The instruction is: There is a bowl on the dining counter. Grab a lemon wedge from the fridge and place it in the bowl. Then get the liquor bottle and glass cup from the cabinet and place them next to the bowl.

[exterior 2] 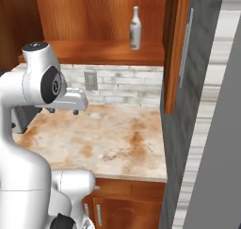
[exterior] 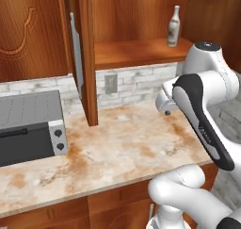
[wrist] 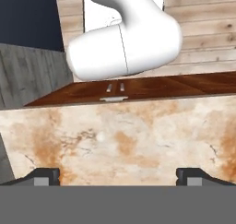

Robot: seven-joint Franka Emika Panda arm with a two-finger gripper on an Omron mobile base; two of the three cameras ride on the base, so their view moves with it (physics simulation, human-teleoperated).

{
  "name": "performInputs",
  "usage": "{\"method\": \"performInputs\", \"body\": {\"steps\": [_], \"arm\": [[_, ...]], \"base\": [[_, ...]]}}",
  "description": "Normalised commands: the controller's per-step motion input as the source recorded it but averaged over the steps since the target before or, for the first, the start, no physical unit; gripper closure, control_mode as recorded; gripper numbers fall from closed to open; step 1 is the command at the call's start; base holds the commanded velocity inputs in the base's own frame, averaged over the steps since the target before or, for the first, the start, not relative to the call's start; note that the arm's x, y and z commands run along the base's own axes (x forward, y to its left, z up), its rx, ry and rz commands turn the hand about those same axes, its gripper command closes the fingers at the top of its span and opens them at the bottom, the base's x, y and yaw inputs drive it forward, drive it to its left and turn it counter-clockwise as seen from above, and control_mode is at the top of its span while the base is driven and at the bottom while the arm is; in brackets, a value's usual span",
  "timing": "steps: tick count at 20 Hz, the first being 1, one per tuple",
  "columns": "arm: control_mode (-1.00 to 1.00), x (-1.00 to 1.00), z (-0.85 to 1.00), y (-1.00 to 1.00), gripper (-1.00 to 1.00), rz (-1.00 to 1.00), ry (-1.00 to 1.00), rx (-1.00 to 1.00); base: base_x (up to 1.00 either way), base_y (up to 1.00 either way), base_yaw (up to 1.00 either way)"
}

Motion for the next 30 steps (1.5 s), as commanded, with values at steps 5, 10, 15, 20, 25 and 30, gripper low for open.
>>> {"method": "performInputs", "body": {"steps": [5,10,15,20,25,30], "arm": [[1.0,0.0,0.0,0.0,-1.0,0.0,0.0,0.0],[-1.0,0.0,0.43,-0.17,-1.0,0.0,-0.23,0.0],[-1.0,0.05,0.94,-0.26,-1.0,-0.01,-0.43,-0.04],[-1.0,0.27,0.99,-0.3,-1.0,0.0,-0.34,-0.1],[-1.0,0.72,0.68,-0.25,-1.0,0.0,-0.25,-0.12],[-1.0,0.97,0.14,-0.06,-1.0,0.0,-0.07,-0.06]], "base": [[0.24,-0.17,0.0],[0.03,-0.02,0.0],[0.0,0.0,0.0],[0.0,0.0,0.0],[0.0,0.0,0.0],[0.0,0.0,0.0]]}}
